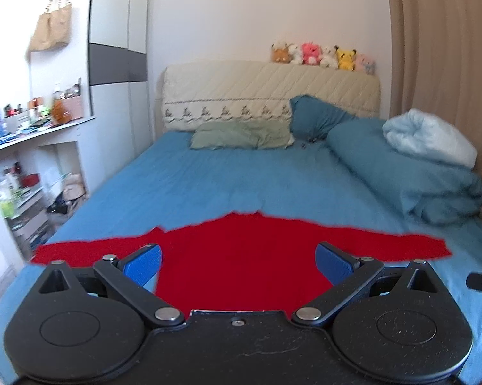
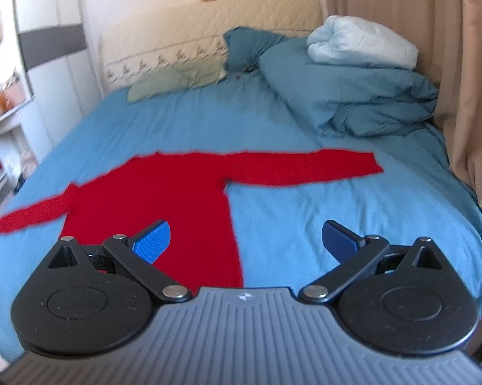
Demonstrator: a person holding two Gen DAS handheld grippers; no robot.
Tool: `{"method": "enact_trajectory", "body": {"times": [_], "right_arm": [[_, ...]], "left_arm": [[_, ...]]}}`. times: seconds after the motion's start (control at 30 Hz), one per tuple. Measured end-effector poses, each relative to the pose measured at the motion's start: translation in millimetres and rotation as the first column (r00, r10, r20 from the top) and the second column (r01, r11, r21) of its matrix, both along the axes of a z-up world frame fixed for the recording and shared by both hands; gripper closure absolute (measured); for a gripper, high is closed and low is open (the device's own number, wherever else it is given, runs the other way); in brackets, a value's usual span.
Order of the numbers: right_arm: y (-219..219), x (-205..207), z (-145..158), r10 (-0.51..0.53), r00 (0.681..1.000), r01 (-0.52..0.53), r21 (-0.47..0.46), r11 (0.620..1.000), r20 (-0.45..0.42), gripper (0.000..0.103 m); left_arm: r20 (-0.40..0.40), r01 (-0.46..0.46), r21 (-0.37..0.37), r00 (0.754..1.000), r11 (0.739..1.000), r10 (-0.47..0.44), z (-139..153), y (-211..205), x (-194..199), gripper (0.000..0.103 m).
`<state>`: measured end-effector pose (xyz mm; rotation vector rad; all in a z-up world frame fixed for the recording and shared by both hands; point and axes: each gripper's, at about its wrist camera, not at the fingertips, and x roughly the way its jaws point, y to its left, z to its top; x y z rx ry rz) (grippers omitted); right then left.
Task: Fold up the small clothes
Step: 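Lower the right tool to the sweater sleeve cuff and close on it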
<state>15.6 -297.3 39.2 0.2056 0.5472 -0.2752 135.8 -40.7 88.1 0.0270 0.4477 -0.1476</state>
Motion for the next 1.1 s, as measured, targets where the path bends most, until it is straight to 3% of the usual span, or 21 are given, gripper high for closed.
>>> {"method": "enact_trajectory", "body": {"times": [0.1,0.23,0.37,0.5,0.77,1.1], "right_arm": [[-26.4,29.0,1.8,-0.035,0.999,0.035,0.004,0.999,0.026,0.0],[-64.6,74.1,-12.5,-0.088,0.995,0.087,0.023,0.996,0.047,0.0],[-108.6,122.9,-47.3,-0.148,0.987,0.143,0.079,0.987,0.062,0.0],[-151.3,168.7,-93.2,-0.25,0.967,0.245,0.098,0.965,0.045,0.0],[-224.8,217.0,-186.6,-0.463,0.886,0.455,0.173,0.874,0.006,0.0],[-304.9,276.0,-228.4,-0.546,0.837,0.546,0.138,0.826,-0.041,0.0]], "left_arm": [[-0.011,0.025,-0.021,1.0,0.999,-0.025,1.1,-17.8,46.4,0.0],[-0.024,0.033,0.016,0.999,0.999,-0.033,-13.9,-52.4,113.5,0.0],[-0.076,0.082,0.04,0.994,0.996,-0.078,-50.0,-94.7,186.4,0.0],[-0.179,0.117,0.055,0.978,0.992,-0.105,-96.3,-135.2,247.8,0.0],[-0.314,0.187,0.068,0.936,0.98,-0.157,-191.6,-200.7,320.4,0.0],[-0.446,0.219,0.123,0.884,0.968,-0.143,-249.0,-259.3,376.9,0.0]]}}
